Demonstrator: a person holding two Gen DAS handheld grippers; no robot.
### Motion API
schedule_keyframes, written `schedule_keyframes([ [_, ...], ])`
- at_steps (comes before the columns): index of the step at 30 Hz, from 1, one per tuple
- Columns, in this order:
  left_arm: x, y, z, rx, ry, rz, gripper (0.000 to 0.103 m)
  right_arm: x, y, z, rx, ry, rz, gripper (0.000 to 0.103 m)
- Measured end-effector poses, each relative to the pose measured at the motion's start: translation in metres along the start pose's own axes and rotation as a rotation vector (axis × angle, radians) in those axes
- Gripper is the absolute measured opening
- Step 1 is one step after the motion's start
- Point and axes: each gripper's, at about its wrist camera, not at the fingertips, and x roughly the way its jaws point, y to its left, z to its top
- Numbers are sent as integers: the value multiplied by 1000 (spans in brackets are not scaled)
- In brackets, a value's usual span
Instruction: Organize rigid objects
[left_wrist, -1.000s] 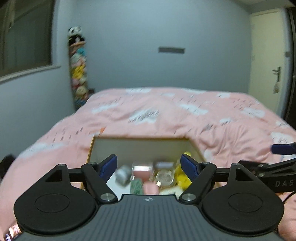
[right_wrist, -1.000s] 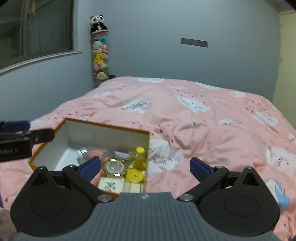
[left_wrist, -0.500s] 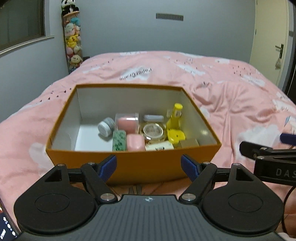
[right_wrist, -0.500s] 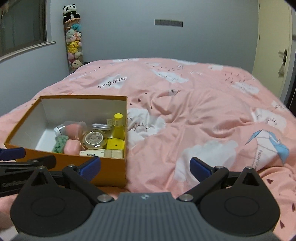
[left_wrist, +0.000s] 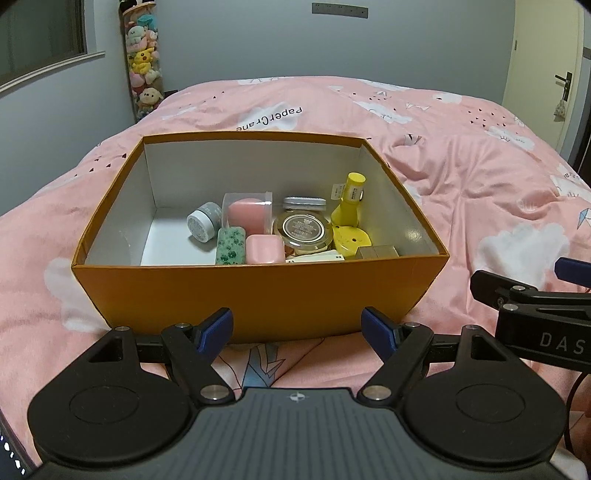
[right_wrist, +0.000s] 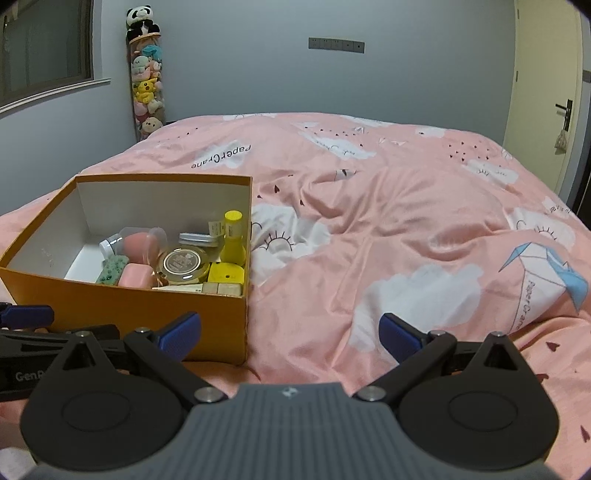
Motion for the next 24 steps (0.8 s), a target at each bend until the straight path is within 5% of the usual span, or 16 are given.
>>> schedule_keyframes([
  [24,3,-2,1,0,11,4,92,5,-3,-1,27,9,6,100],
])
